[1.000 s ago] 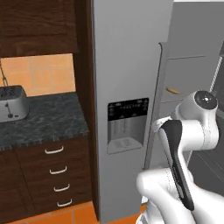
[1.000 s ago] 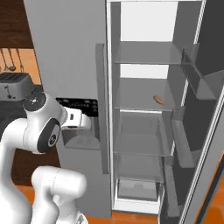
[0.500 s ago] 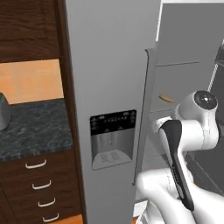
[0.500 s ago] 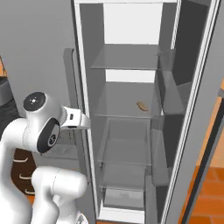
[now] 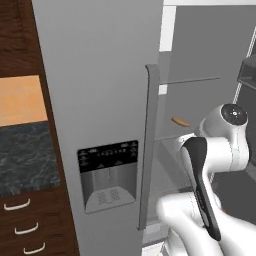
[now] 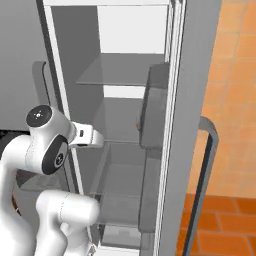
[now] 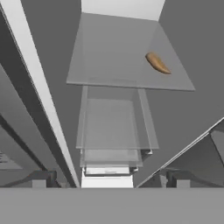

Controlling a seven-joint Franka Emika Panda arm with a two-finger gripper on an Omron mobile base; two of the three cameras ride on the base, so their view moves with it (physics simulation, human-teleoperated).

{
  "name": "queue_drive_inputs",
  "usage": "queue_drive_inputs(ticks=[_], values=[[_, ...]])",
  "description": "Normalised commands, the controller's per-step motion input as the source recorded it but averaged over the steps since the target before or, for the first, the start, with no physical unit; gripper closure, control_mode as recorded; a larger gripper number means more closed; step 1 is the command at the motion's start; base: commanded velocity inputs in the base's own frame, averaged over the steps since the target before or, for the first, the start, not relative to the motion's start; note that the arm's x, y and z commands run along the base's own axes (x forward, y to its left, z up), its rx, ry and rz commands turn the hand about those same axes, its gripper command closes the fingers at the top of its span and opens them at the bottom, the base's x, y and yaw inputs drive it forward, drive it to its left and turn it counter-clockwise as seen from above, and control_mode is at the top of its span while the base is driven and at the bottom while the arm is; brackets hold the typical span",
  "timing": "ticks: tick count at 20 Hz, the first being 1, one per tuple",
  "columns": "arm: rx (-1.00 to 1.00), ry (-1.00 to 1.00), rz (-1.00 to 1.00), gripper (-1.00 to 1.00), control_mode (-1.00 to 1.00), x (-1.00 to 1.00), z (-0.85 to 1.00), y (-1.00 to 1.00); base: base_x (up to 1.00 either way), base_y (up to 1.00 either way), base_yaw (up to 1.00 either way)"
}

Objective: Place one sweet potato and one chicken drumstick in each tupperware on the nearby counter, to pack two identical lunches.

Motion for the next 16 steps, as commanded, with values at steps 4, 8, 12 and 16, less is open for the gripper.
queue_drive_inputs(ticks=[4, 8, 12, 16], values=[[0.00, 0.00, 0.00, -1.00, 1.00, 0.00, 0.00, 0.00, 0.52, -0.44, 0.00], [0.00, 0.00, 0.00, -1.00, 1.00, 0.00, 0.00, 0.00, 0.85, -0.06, 0.00], [0.00, 0.05, 0.00, -1.00, -1.00, 0.99, 0.00, -0.14, 0.00, 0.00, 0.00], [-0.02, 0.12, 0.00, -1.00, -1.00, 0.97, -0.02, -0.15, 0.00, 0.00, 0.00]])
